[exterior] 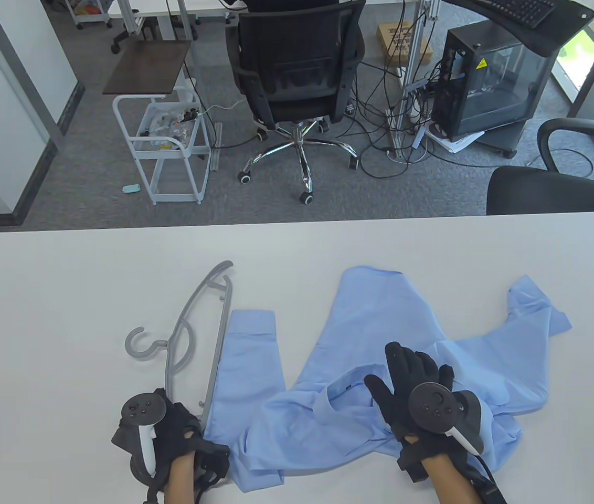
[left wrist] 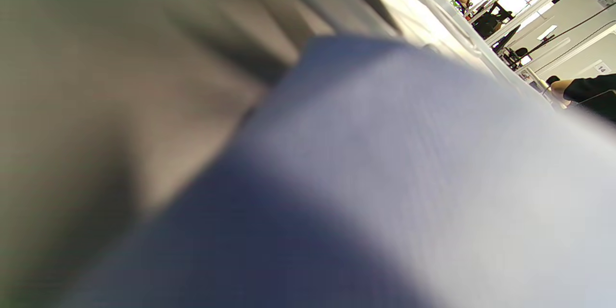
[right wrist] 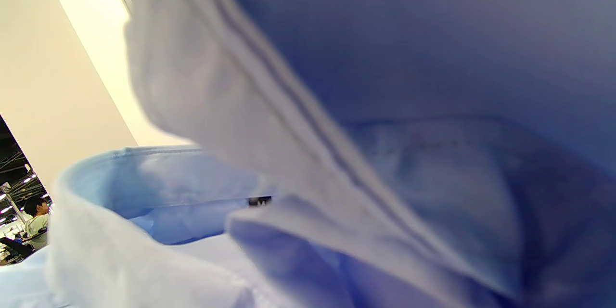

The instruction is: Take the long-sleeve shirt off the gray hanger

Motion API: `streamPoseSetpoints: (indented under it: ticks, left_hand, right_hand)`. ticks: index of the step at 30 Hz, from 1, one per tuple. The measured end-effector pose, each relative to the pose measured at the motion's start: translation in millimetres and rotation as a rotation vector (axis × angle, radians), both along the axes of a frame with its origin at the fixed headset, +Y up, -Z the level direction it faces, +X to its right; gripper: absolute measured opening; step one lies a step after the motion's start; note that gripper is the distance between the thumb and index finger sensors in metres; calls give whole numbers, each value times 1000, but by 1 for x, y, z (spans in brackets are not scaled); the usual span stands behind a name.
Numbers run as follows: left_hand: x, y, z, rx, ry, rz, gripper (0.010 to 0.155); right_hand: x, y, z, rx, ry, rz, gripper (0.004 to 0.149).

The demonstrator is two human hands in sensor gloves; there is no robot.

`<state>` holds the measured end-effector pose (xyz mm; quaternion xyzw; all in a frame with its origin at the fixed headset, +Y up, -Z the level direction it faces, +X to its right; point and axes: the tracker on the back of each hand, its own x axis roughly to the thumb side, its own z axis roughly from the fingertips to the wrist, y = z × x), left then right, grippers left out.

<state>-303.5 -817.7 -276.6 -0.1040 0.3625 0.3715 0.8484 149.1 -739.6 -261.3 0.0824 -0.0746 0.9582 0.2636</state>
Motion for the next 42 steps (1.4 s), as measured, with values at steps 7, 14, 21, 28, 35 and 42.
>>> streamPoseSetpoints:
  ticks: [7, 14, 21, 28, 35, 42]
  left_hand:
    - [1, 1, 0, -20, -5, 5, 63]
    - [-1, 1, 2, -21, 41, -7, 60]
    - [4, 6, 2, 17, 25, -55, 61]
    - [21, 40, 6, 296, -35, -225, 71]
    - [55, 82, 28, 555, -265, -230, 74]
    - [75, 90, 37, 633, -405, -258, 75]
  right_hand:
    - [0, 2, 3, 55, -30, -3, 78]
    - [0, 4, 6, 133, -78, -2, 79]
    - [0, 4, 6, 120, -64, -5, 80]
    - [3, 5, 6, 127, -63, -33, 81]
    - [6, 9, 7, 157, -75, -10, 82]
    - [7, 8, 7, 159, -64, -21, 82]
